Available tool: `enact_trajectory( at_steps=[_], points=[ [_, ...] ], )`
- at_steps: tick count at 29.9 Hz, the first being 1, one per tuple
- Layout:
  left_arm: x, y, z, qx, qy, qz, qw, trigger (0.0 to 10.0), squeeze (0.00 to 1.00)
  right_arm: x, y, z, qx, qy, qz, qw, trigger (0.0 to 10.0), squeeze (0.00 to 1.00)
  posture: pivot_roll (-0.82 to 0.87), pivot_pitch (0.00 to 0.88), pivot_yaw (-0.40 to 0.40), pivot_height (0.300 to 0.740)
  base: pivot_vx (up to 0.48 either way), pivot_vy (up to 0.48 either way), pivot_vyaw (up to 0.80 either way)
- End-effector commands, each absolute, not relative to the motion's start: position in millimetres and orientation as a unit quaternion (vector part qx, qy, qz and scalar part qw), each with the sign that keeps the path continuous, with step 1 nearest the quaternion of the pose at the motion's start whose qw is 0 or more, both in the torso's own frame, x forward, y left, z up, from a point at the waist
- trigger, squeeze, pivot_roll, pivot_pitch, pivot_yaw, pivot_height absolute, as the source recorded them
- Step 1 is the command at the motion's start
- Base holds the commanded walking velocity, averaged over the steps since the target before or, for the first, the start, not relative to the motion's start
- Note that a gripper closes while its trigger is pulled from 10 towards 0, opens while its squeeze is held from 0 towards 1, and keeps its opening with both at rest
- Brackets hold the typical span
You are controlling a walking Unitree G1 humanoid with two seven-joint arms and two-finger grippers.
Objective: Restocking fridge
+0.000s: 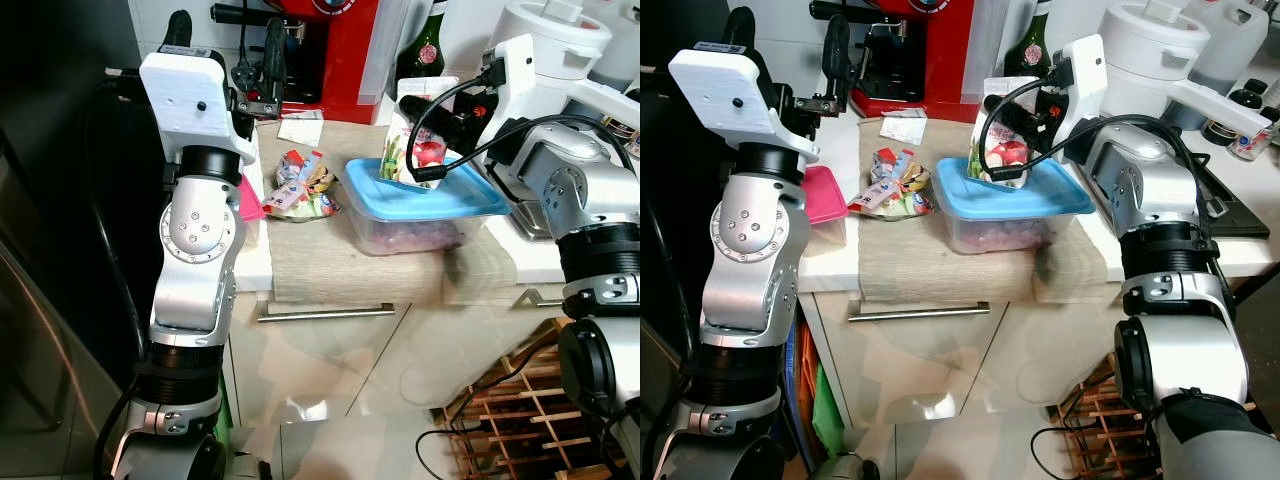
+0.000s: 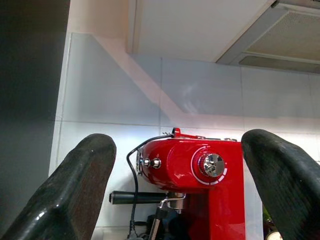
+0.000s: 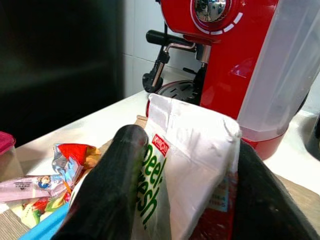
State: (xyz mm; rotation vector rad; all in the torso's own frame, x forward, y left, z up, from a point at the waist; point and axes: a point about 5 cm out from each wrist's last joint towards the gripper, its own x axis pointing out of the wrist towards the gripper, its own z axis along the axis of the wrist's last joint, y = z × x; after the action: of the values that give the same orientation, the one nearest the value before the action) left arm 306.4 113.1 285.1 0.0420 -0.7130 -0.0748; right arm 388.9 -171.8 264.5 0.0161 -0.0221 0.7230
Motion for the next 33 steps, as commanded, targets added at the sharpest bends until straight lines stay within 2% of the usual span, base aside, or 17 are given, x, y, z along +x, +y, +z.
enact_trajectory(
  at_steps=[1,5,8,16,20,22,23,24,29,31,33],
  points=[
    [308.6,104.0,287.9,0.022,-0.35,-0.057,0.935,10.0,0.0,387.1,-174.5,260.1,0.017,-0.007,0.35,0.937,0.0,0.0,-0.04,0.0,-0.077,0.74,0.0,0.0,0.0],
    [309.4,102.4,285.9,0.026,-0.345,-0.061,0.936,10.0,0.0,386.2,-172.9,260.7,0.022,-0.012,0.35,0.936,0.0,0.0,-0.04,0.0,-0.077,0.74,0.0,0.0,0.0],
    [314.6,96.3,273.5,0.052,-0.307,-0.075,0.947,10.0,0.0,383.1,-169.8,263.4,0.023,-0.038,0.339,0.94,0.0,0.0,-0.05,0.0,-0.077,0.74,0.0,0.0,0.0],
    [314.1,93.2,272.3,0.062,-0.309,-0.085,0.945,10.0,0.0,381.1,-166.8,251.9,0.036,-0.05,0.314,0.947,0.0,0.0,-0.04,0.0,-0.076,0.74,0.0,0.0,0.0],
    [314.3,94.5,271.3,0.067,-0.308,-0.084,0.945,10.0,0.0,379.1,-164.2,259.9,0.031,-0.135,0.223,0.965,0.0,0.0,-0.03,0.0,-0.079,0.74,0.0,0.0,0.0],
    [312.8,97.5,271.8,0.06,-0.315,-0.072,0.944,10.0,0.0,368.9,-161.3,271.5,-0.024,-0.215,0.174,0.961,0.0,0.0,-0.03,0.0,-0.077,0.74,0.0,0.0,0.0],
    [312.8,97.5,271.8,0.06,-0.315,-0.072,0.944,10.0,0.0,368.9,-161.3,271.5,-0.024,-0.215,0.174,0.961,0.0,0.0,-0.03,0.0,-0.077,0.74,0.0,0.0,0.0],
    [311.0,100.9,273.2,0.047,-0.323,-0.058,0.944,10.0,0.0,359.2,-156.2,280.8,-0.034,-0.268,0.149,0.951,0.0,0.0,-0.03,0.0,-0.077,0.74,0.0,0.0,0.0],
    [310.9,100.8,269.3,0.056,-0.319,-0.054,0.944,10.0,0.0,343.8,-146.8,287.4,-0.063,-0.327,0.115,0.936,0.0,0.0,-0.03,0.0,-0.075,0.74,0.0,0.0,0.0],
    [311.6,99.7,269.4,0.062,-0.321,-0.052,0.944,10.0,0.0,334.5,-143.6,282.4,-0.081,-0.355,0.061,0.929,0.0,0.0,-0.03,0.0,-0.067,0.74,0.0,0.0,0.0],
    [311.8,99.3,270.4,0.063,-0.323,-0.051,0.943,10.0,0.0,332.4,-143.4,279.6,-0.085,-0.359,0.043,0.929,0.0,0.0,-0.03,0.0,-0.067,0.74,0.0,0.0,0.0]
  ],
)
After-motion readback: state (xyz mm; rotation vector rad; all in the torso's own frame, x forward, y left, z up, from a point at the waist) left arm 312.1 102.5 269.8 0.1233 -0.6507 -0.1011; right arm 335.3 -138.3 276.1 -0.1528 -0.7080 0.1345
